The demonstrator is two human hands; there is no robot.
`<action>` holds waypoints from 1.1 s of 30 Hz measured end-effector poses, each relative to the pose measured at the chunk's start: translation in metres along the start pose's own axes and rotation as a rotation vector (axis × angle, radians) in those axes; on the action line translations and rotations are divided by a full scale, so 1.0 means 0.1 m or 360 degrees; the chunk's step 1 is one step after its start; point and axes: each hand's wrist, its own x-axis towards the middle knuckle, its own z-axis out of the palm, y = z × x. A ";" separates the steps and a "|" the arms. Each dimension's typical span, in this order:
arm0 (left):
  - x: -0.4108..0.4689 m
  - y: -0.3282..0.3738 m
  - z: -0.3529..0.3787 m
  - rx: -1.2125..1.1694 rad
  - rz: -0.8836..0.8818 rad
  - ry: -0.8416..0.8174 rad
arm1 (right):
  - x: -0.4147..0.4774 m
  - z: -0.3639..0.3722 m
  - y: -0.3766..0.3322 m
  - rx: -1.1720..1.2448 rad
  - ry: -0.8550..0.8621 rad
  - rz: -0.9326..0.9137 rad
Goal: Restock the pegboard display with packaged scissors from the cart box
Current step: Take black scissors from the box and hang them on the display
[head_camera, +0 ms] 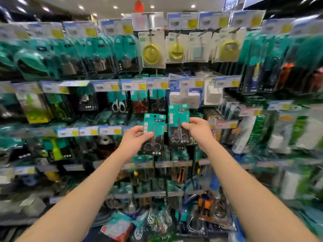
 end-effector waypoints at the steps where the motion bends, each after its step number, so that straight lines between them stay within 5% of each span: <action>1: 0.00 -0.01 -0.04 0.0043 0.0004 0.0034 | 0.06 0.08 -0.01 -0.0008 -0.0049 -0.0008; 7: 0.04 -0.10 -0.33 0.0087 -0.0006 0.0167 | 0.43 0.49 -0.23 -0.0094 -0.0222 -0.0162; 17: 0.47 -0.11 -0.61 -0.0099 0.0052 0.0262 | 0.71 0.65 -0.44 0.0116 -0.0123 -0.0215; 33: 0.81 -0.09 -0.63 -0.0257 0.0179 0.0062 | 0.93 0.80 -0.51 0.0213 -0.0066 -0.0202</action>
